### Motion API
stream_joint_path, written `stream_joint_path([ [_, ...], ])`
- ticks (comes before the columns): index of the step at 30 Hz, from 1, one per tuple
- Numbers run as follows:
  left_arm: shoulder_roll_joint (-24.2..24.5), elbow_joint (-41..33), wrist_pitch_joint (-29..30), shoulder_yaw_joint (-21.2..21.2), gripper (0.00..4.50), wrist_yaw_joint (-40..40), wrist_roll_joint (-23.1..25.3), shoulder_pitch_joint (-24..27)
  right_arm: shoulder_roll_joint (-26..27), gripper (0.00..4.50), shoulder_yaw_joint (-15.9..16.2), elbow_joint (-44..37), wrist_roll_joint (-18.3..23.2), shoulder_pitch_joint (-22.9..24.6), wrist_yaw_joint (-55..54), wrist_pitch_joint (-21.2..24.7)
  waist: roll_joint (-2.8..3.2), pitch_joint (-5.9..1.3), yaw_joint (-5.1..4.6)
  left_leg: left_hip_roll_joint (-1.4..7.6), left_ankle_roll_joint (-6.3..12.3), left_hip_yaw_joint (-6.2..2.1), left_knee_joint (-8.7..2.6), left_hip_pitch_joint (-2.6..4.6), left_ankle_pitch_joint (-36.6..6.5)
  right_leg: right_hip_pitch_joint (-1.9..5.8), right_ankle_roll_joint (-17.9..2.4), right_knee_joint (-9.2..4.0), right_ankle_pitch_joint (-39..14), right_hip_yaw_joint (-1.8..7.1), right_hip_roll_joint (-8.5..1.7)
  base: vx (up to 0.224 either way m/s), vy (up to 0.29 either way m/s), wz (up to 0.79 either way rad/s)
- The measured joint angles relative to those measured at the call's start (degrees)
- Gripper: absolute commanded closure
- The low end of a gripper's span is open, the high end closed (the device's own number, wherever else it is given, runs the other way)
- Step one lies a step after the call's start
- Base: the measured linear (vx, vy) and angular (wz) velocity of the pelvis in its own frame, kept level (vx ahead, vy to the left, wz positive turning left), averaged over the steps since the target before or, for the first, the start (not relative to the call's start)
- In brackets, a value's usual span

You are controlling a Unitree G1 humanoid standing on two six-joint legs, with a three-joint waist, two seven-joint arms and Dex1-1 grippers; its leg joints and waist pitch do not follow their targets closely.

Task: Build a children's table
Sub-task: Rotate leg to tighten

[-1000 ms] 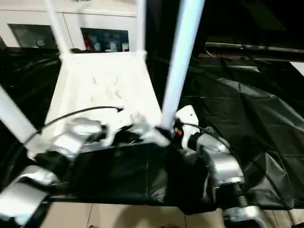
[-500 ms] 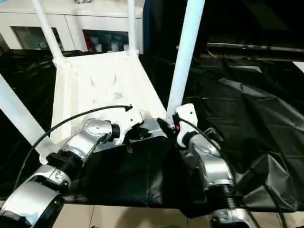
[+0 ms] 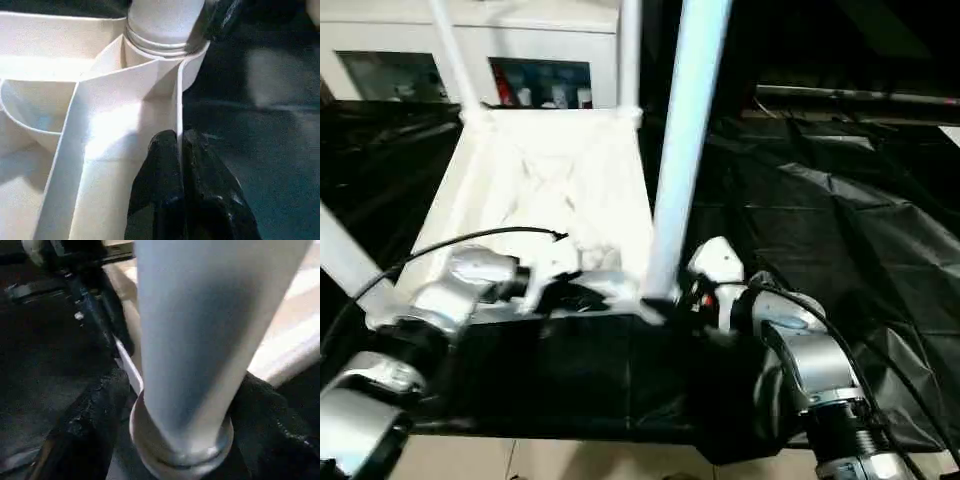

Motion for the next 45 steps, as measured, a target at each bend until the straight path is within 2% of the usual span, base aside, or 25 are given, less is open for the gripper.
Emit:
stream_joint_path([
  [7,1.1,-1.5,0.7,-0.8,4.5,-4.0,-0.5,0.3,-1.2,1.32,1.4,0.1,1.8,-0.2,4.9,1.4,-0.24,0.19,1.37,0.03,0.11,0.05,0.12,-0.07,0.0,-0.04,-0.1,0.09,-0.1,-0.02,-0.01,0.0,0.0,0.0],
  [8,1.1,-1.5,0.9,-0.8,4.5,-4.2,-0.5,0.3,-1.4,1.48,1.5,0.1,1.8,-0.2,5.2,1.5,-0.24,0.2,1.4,0.04,0.1,0.06,0.14,-0.06,0.0,-0.04,-0.1,0.12,-0.1,-0.01,-0.01,0.0,0.0,0.0],
  [11,1.4,-2.0,1.2,-0.8,4.5,-5.0,-0.5,0.6,-1.5,1.48,1.7,1.0,1.9,-0.8,6.8,1.5,-0.26,0.21,1.41,0.05,0.09,0.05,0.17,-0.01,0.0,-0.04,-0.1,0.24,-0.1,0.0,-0.01,0.0,0.0,0.0],
  [12,1.4,-2.0,1.3,-0.8,4.5,-5.0,-0.5,0.7,-1.5,1.83,1.7,1.1,2.0,-0.8,6.9,1.5,-0.27,0.21,1.44,0.06,0.09,0.05,0.18,-0.01,0.0,-0.04,-0.1,0.28,-0.1,0.0,-0.01,0.0,0.0,0.0],
  [16,1.4,-2.2,1.2,-0.9,4.5,-4.9,-0.5,0.9,-1.5,1.91,1.7,1.9,2.7,-1.0,7.1,1.4,-0.27,0.21,1.44,0.07,0.08,0.05,0.27,0.0,0.0,-0.04,-0.1,0.36,-0.1,0.01,-0.01,0.0,0.0,0.0],
  [17,1.4,-2.2,1.2,-0.8,4.5,-4.8,-0.5,0.9,-1.5,2.08,1.6,2.2,2.9,-1.0,7.1,1.1,-0.27,0.21,1.43,0.07,0.09,0.05,0.31,0.0,0.0,-0.04,-0.1,0.39,-0.1,0.01,-0.01,0.0,0.0,0.0],
  [21,0.9,-2.2,1.0,-0.8,4.5,-4.2,-0.5,1.0,-1.1,2.09,1.4,2.8,2.9,-0.9,6.8,0.2,-0.27,0.21,1.44,0.07,0.08,0.04,0.37,0.0,0.0,-0.03,-0.1,0.45,-0.1,0.02,-0.01,0.0,0.0,0.0],
  [25,0.2,-1.9,1.0,-0.6,4.5,-1.8,-0.4,1.2,0.4,2.11,-0.3,4.7,3.0,-0.5,5.7,-1.6,-0.28,0.22,1.42,0.07,-0.07,0.01,0.67,0.01,-0.1,-0.02,-0.1,0.83,-0.1,0.06,-0.05,0.0,0.0,0.0],
  [28,-2.6,0.4,0.3,0.3,4.5,5.4,1.1,0.4,4.1,2.19,-3.7,8.8,3.0,-0.6,-0.8,-5.6,-0.31,0.23,1.06,0.06,-0.24,-0.01,0.9,0.06,-0.2,0.16,-0.1,0.99,0.0,0.11,-0.09,-0.025,0.0,0.0],
  [30,-4.8,2.1,0.9,0.6,4.5,10.5,2.0,-0.5,6.4,2.35,-5.8,11.6,2.9,-1.2,-7.0,-7.6,-0.32,0.24,0.39,0.0,-0.25,-0.02,0.91,0.11,-0.2,0.22,0.0,0.95,-0.1,0.15,-0.1,-0.057,0.002,-0.01],
  [32,-6.4,3.4,1.7,0.9,4.5,14.9,2.7,-1.2,8.2,2.43,-6.9,13.4,2.1,-2.3,-12.7,-7.6,-0.33,0.23,-0.19,-0.01,-0.25,-0.07,0.93,0.15,-0.2,0.27,0.1,0.94,-0.1,0.15,-0.1,0.0,0.0,0.0],
  [36,-10.2,5.6,3.7,1.2,4.5,22.8,4.2,-2.8,11.8,2.53,-8.4,14.6,-0.3,-3.6,-25.1,-6.6,-0.49,0.14,-0.39,-0.02,-0.24,-0.18,0.91,0.15,-0.2,0.29,0.1,0.79,-0.1,0.08,-0.09,0.0,0.0,0.0],
  [40,-13.7,7.1,4.8,1.3,4.5,30.4,5.7,-3.5,16.8,2.53,-10.3,14.7,-3.7,-5.0,-39.0,-4.4,-0.35,-0.14,-0.95,-0.07,-0.25,-0.24,0.86,0.12,-0.2,0.38,0.1,0.38,-0.1,0.06,-0.08,0.0,0.0,0.0],
  [44,-14.5,7.4,4.7,1.3,4.5,31.7,6.2,-3.5,18.0,2.53,-10.5,14.7,-5.1,-5.1,-42.0,-4.7,-0.24,-0.33,-1.46,-0.1,-0.24,-0.24,0.82,0.09,-0.2,0.55,0.1,-0.01,-0.1,0.07,-0.08,0.0,0.0,0.0],
  [45,-14.5,7.5,4.6,1.3,4.5,31.7,6.2,-3.5,18.0,2.19,-10.5,14.7,-5.1,-4.9,-42.0,-4.9,-0.22,-0.34,-1.54,-0.11,-0.23,-0.23,0.82,0.08,-0.2,0.56,0.1,-0.03,-0.1,0.08,-0.08,0.0,0.0,0.0],
])
